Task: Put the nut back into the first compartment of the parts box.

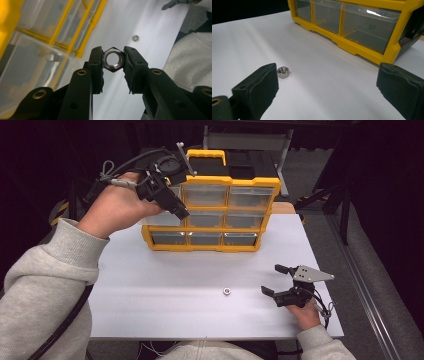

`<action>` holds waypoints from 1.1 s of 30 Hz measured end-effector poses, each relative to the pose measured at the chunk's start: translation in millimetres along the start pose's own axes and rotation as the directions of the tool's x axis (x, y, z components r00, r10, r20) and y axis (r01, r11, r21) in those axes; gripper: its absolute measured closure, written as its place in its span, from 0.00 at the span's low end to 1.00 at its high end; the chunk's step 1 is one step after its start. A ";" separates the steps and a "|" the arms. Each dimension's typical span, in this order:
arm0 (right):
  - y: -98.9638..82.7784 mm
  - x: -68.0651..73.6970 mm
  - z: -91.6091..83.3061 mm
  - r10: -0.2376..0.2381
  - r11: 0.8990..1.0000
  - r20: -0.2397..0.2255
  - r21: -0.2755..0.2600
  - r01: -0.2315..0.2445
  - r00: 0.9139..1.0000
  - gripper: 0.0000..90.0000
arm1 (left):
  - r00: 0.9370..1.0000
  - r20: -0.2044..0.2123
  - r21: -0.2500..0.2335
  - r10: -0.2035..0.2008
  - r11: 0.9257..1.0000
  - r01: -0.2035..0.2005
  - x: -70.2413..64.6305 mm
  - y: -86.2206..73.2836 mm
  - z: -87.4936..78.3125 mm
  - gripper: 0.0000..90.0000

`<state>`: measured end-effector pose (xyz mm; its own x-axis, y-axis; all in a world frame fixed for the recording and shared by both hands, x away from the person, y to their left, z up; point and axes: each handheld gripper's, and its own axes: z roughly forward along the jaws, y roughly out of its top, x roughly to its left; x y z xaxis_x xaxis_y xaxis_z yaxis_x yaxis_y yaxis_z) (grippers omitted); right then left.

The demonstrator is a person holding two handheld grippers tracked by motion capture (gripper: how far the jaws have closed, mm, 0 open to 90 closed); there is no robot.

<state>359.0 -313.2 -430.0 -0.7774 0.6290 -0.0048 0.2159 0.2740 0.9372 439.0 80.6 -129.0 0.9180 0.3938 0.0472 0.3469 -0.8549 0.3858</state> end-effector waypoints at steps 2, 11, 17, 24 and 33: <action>0.0 0.1 0.1 -0.002 1.000 0.000 0.000 0.002 1.000 0.05 | 1.000 -0.009 -0.003 -0.021 1.000 0.021 6.3 -2.7 -3.7 0.77; 0.1 0.2 0.1 -0.004 1.000 0.001 0.002 0.004 1.000 0.05 | 0.993 -0.043 -0.010 -0.111 0.994 0.111 30.4 -14.9 -16.1 0.77; 0.1 0.1 0.0 -0.003 1.000 0.001 0.001 0.003 1.000 0.05 | 0.984 -0.064 0.008 -0.164 0.986 0.165 43.7 -19.6 -11.9 0.77; 0.0 0.2 -0.2 -0.004 1.000 0.001 0.003 0.004 1.000 0.05 | 0.973 -0.082 0.033 -0.217 0.975 0.220 62.5 -25.9 -1.9 0.77; -0.5 0.5 -0.4 -0.006 1.000 0.003 0.010 0.006 1.000 0.05 | 0.973 -0.070 0.060 -0.220 0.973 0.225 79.7 -29.8 16.4 0.77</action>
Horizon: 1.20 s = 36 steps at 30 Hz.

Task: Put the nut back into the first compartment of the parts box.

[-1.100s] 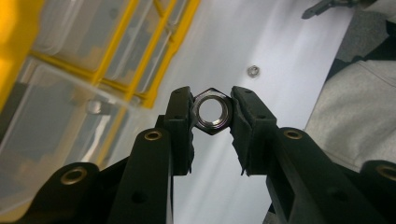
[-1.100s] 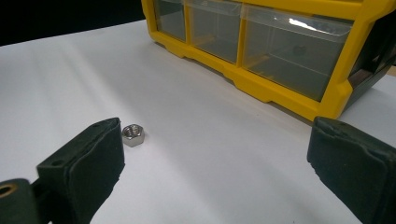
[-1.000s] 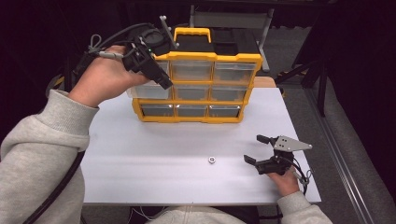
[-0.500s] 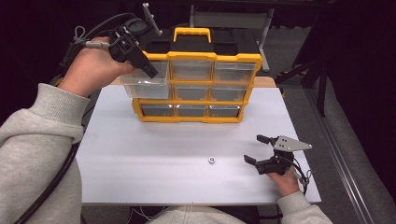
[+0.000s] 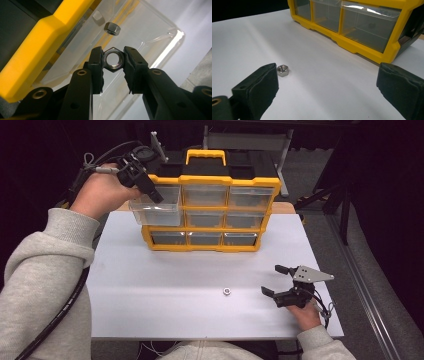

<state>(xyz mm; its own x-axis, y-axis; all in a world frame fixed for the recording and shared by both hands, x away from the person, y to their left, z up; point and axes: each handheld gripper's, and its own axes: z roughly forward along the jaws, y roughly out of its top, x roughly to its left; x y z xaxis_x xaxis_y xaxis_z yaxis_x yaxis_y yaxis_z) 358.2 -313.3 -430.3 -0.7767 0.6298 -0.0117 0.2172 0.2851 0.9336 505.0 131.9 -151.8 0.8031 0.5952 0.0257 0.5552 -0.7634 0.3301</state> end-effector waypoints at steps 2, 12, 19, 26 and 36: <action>-0.5 -0.2 0.0 0.003 1.000 -0.001 0.001 -0.003 1.000 0.05 | 1.000 0.005 0.010 -0.002 1.000 0.002 3.4 1.1 3.7 0.77; -1.6 -0.3 -1.5 0.004 1.000 0.003 0.002 -0.004 1.000 0.05 | 0.999 0.037 0.038 -0.024 0.999 0.023 10.8 1.0 18.8 0.77; -1.6 -0.1 -1.4 0.003 1.000 -0.001 0.005 -0.003 1.000 0.05 | 0.998 0.063 0.074 -0.028 0.997 0.023 14.9 0.7 27.1 0.77; -1.6 0.0 -1.8 0.003 1.000 0.003 0.004 -0.003 1.000 0.05 | 0.997 0.077 0.097 -0.029 0.995 0.021 16.8 2.9 35.2 0.77; -1.7 -0.1 -2.5 0.005 1.000 -0.002 -0.001 -0.005 1.000 0.05 | 0.998 0.068 0.064 -0.016 0.998 0.011 17.4 1.9 26.7 0.71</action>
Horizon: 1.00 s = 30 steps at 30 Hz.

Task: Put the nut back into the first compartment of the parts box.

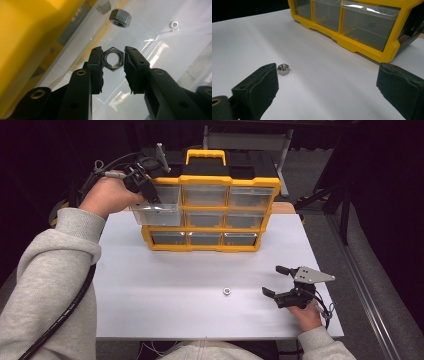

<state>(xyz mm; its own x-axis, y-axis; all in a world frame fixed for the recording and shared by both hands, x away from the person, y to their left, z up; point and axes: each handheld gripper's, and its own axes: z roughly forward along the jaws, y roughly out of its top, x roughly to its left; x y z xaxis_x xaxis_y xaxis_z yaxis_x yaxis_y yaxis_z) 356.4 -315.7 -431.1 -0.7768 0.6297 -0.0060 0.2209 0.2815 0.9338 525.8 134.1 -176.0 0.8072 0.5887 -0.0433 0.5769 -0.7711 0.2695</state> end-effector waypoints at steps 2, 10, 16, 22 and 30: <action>-0.2 -0.2 0.0 0.001 1.000 0.001 0.003 -0.001 1.000 0.05 | 1.000 -0.018 -0.046 -0.001 0.999 0.000 -2.6 -3.8 -12.5 0.67; -0.2 -0.7 0.2 0.003 1.000 0.004 0.001 -0.003 1.000 0.05 | 0.997 -0.067 -0.143 0.043 0.988 -0.052 -28.4 -9.5 -47.3 0.48; 0.0 -0.6 -0.4 0.002 1.000 0.006 0.000 -0.002 1.000 0.05 | 0.990 -0.084 -0.200 0.110 0.972 -0.125 -56.2 -11.5 -62.2 0.31; 0.0 -0.4 -0.1 0.002 1.000 0.005 -0.001 -0.002 1.000 0.05 | 0.974 -0.089 -0.243 0.208 0.944 -0.224 -90.4 -12.5 -59.1 0.21; 0.1 -0.5 -0.1 0.002 1.000 0.007 -0.001 -0.002 1.000 0.05 | 0.954 -0.072 -0.243 0.291 0.923 -0.299 -115.8 -2.7 -21.8 0.18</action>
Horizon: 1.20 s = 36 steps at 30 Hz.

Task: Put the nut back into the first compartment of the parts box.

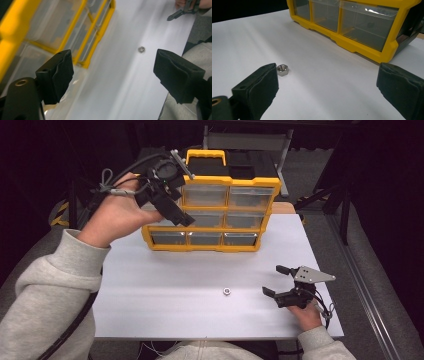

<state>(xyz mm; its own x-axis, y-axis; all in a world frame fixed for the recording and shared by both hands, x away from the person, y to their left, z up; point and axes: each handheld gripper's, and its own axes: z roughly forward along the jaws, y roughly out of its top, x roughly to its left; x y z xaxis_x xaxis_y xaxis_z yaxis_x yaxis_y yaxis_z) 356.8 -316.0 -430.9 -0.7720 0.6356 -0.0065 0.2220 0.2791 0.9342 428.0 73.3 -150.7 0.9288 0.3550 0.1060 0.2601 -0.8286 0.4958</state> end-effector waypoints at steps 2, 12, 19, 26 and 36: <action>-0.1 0.0 0.1 -0.001 1.000 0.000 0.001 0.001 1.000 0.05 | 1.000 0.003 0.004 0.025 1.000 -0.025 -8.6 1.3 14.9 0.18; -0.2 0.2 0.4 0.002 1.000 0.000 0.002 -0.002 1.000 0.05 | 0.992 0.080 0.023 0.096 0.995 -0.098 -27.5 -0.1 79.8 0.17; 0.1 0.0 0.0 0.001 1.000 0.000 -0.001 -0.001 1.000 0.05 | 0.984 0.135 -0.007 0.120 0.993 -0.120 -37.6 -6.6 132.4 0.16; 0.1 -0.6 0.0 0.001 1.000 -0.001 -0.001 -0.001 1.000 0.05 | 0.977 0.178 0.013 0.119 0.992 -0.123 -43.7 -12.2 172.3 0.17; 0.1 -0.4 0.2 0.002 1.000 -0.002 -0.001 -0.002 1.000 0.05 | 0.969 0.220 0.042 0.112 0.991 -0.124 -55.5 -25.4 223.4 0.18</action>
<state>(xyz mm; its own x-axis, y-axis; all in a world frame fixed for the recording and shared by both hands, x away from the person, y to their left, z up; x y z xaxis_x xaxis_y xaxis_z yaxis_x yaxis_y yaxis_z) 357.2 -316.1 -430.9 -0.7726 0.6349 -0.0040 0.2227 0.2769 0.9347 428.8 -22.0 -361.7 0.9872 0.1562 -0.0319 0.1541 -0.8834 0.4426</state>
